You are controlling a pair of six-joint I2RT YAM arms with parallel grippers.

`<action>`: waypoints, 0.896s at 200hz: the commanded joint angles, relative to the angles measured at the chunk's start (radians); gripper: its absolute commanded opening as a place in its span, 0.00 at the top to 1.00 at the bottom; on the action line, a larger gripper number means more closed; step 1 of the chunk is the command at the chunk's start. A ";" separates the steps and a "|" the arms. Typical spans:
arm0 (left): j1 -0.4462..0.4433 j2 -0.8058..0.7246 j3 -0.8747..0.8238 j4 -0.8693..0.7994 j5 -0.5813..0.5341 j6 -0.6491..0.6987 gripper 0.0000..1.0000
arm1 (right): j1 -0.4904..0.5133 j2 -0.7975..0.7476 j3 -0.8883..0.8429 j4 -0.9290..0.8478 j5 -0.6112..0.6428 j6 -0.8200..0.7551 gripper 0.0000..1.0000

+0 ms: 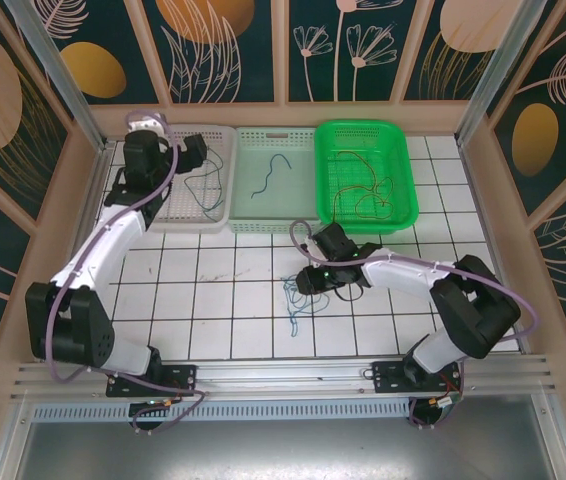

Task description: Untangle the cables

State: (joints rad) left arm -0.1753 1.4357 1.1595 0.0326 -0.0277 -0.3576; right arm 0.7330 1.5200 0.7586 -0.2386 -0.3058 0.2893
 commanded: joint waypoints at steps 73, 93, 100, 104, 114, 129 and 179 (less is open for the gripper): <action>-0.228 -0.138 -0.241 0.136 0.165 0.008 0.13 | 0.003 -0.245 0.052 0.077 0.126 0.004 1.00; -0.292 -0.133 -0.280 0.169 0.239 0.033 0.15 | 0.000 -0.269 0.069 0.064 0.089 -0.030 1.00; -0.308 -0.128 -0.289 0.188 0.275 0.034 0.17 | -0.002 -0.267 0.080 0.051 0.078 -0.040 1.00; -0.319 -0.125 -0.292 0.197 0.292 0.031 0.18 | 0.000 -0.267 0.086 0.046 0.074 -0.046 1.00; -0.342 -0.110 -0.298 0.224 0.336 0.024 0.19 | 0.000 -0.265 0.100 0.038 0.060 -0.056 1.00; -0.376 -0.085 -0.296 0.248 0.390 0.017 0.22 | 0.000 -0.271 0.116 0.039 0.060 -0.062 1.00; -0.447 -0.031 -0.306 0.268 0.478 -0.015 0.29 | -0.003 -0.282 0.162 0.054 0.087 -0.051 1.00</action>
State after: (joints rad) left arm -0.6041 1.3800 0.8654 0.2546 0.3691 -0.3531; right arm 0.7334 1.2629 0.8806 -0.1986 -0.2218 0.2478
